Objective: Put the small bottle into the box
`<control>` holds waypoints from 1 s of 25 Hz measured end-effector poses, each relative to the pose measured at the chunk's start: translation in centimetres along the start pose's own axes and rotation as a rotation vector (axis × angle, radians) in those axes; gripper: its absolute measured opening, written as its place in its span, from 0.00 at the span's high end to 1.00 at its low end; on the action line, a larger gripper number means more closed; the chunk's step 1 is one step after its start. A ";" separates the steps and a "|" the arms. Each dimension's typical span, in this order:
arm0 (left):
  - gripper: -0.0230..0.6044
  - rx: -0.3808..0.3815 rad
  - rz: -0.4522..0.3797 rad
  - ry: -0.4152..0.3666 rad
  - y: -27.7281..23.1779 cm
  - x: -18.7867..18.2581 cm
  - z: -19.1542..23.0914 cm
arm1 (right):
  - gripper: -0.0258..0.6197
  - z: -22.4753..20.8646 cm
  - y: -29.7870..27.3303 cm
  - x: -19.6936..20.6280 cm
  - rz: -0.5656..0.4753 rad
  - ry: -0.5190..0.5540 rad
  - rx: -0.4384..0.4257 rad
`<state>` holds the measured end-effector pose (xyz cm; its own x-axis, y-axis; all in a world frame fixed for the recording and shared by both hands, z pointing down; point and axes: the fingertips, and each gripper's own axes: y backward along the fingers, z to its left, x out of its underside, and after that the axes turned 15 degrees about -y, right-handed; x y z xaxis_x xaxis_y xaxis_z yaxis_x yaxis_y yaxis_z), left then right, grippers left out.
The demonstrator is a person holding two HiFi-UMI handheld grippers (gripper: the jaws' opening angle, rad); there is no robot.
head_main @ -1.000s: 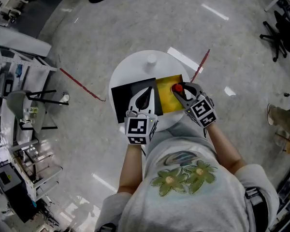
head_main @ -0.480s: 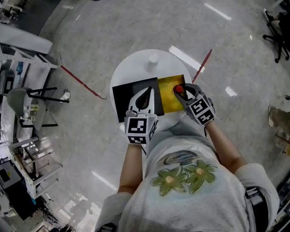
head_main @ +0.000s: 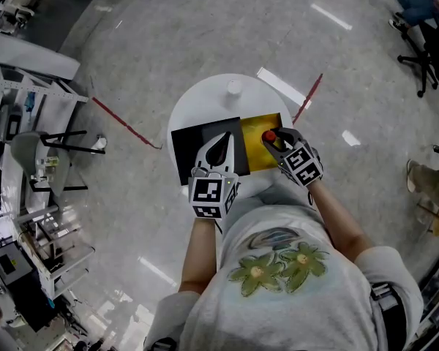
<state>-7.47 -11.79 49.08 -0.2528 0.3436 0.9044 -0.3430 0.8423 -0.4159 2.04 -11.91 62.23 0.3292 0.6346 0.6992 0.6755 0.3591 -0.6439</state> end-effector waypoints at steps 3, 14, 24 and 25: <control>0.96 -0.002 0.003 0.004 0.0 0.3 0.2 | 0.74 -0.2 -0.6 0.6 0.018 -0.005 0.004; 0.96 -0.010 0.017 0.015 0.1 0.7 1.2 | 0.73 0.0 -2.9 2.6 0.087 0.041 -0.011; 0.96 -0.020 0.024 0.022 0.0 1.2 1.7 | 0.73 -0.8 -4.3 3.8 0.100 0.059 0.017; 0.96 -0.020 0.024 0.022 0.1 1.2 1.7 | 0.73 -0.9 -4.3 3.9 0.100 0.066 0.019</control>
<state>-9.36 -12.04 49.96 -0.2404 0.3728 0.8962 -0.3190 0.8417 -0.4357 1.00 -11.53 68.02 0.4373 0.6220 0.6495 0.6244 0.3098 -0.7171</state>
